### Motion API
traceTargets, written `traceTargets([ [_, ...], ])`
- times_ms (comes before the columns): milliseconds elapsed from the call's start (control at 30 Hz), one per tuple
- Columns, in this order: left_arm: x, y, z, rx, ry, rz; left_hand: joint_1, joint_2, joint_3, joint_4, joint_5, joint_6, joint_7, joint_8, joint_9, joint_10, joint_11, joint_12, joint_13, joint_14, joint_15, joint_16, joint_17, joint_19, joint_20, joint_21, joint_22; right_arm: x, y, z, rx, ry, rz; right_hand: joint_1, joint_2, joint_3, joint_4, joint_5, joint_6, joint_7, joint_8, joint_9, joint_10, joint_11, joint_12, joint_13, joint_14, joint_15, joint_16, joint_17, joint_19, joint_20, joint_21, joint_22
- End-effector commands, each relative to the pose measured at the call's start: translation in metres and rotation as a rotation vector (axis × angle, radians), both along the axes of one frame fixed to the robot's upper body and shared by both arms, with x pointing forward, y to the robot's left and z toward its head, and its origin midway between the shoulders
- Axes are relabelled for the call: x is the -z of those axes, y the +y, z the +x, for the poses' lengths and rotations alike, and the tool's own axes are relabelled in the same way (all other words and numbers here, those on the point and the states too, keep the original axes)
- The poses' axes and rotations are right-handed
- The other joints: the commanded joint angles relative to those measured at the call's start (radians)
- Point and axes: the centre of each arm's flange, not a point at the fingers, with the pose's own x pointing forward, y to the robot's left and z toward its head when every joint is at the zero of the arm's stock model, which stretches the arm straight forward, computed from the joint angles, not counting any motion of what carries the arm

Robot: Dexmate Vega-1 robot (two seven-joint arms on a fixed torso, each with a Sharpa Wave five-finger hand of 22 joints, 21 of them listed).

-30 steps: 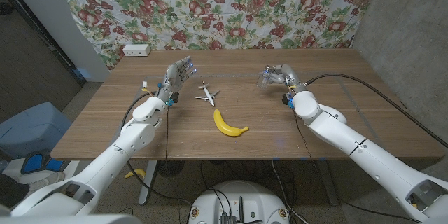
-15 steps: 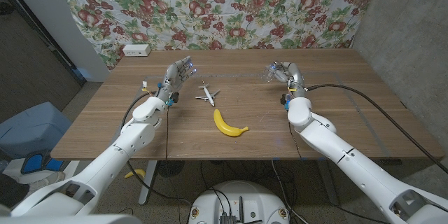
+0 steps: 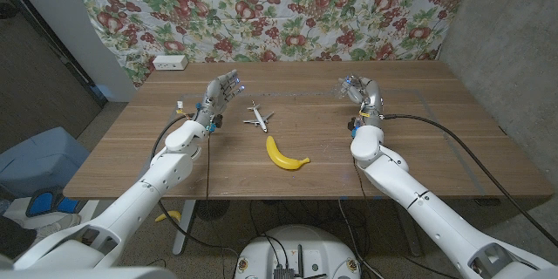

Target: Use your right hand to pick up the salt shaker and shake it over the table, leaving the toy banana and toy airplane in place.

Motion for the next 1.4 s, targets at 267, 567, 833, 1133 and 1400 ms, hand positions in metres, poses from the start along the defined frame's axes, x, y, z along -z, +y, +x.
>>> traceTargets([
  [267,0.000,-0.001,0.001,0.002,0.002,0.002,-0.010,0.057,0.008,0.003,0.005,0.008,-0.002,0.002,0.001,0.009,0.001,0.006,0.002,0.007,-0.001,0.000,0.003,0.007,-0.001,-0.001,0.004,0.001,-0.002,0.000,-0.013,-0.001,-0.017,0.131,0.130,0.106,-0.015,0.004,0.047,-0.036,0.006,0.016,0.103,-0.100,0.002,0.006,0.006,-0.044,-0.005,0.005,-0.002,-0.102,0.008,-0.001],
  [567,-0.001,-0.002,0.002,0.007,0.003,0.003,-0.010,0.057,0.008,0.003,0.005,0.010,-0.002,0.002,0.001,0.009,0.001,0.005,0.002,0.007,-0.001,0.000,0.003,0.007,-0.001,-0.001,0.004,-0.011,-0.003,0.006,-0.133,0.094,-0.263,0.131,0.128,0.108,-0.016,0.005,0.045,-0.043,0.005,0.019,0.101,-0.103,-0.001,0.009,0.004,-0.045,-0.009,0.008,-0.006,-0.107,0.009,0.000],
  [833,0.000,-0.001,0.002,0.007,0.006,0.002,-0.011,0.057,0.009,0.004,0.005,0.012,-0.001,0.003,0.001,0.011,0.002,0.006,0.002,0.008,-0.001,0.000,0.003,0.007,-0.001,-0.001,0.004,-0.019,-0.003,0.012,-0.195,0.212,-0.352,0.130,0.128,0.109,-0.015,0.005,0.047,-0.043,0.005,0.018,0.100,-0.105,-0.002,0.012,0.003,-0.045,-0.012,0.009,-0.010,-0.108,0.009,-0.001],
  [1133,-0.001,0.000,0.002,0.006,0.003,0.003,-0.011,0.057,0.009,0.004,0.005,0.014,0.000,0.003,0.001,0.011,0.002,0.006,0.002,0.008,-0.002,0.000,0.003,0.007,-0.001,-0.001,0.004,-0.026,0.001,0.016,-0.242,0.329,-0.424,0.128,0.127,0.109,-0.014,0.006,0.050,-0.043,0.004,0.017,0.103,-0.103,-0.005,0.010,0.005,-0.045,-0.012,0.012,-0.018,-0.106,0.007,-0.001],
  [1400,-0.001,0.001,0.001,0.005,0.006,0.005,-0.012,0.056,0.010,0.004,0.005,0.015,0.000,0.003,0.001,0.012,0.002,0.006,0.002,0.009,-0.001,0.000,0.003,0.008,-0.001,-0.001,0.004,-0.026,0.002,0.016,-0.240,0.338,-0.426,0.128,0.126,0.109,-0.015,0.006,0.050,-0.044,0.004,0.019,0.103,-0.103,-0.006,0.013,0.006,-0.045,-0.014,0.015,-0.025,-0.104,0.006,-0.001],
])
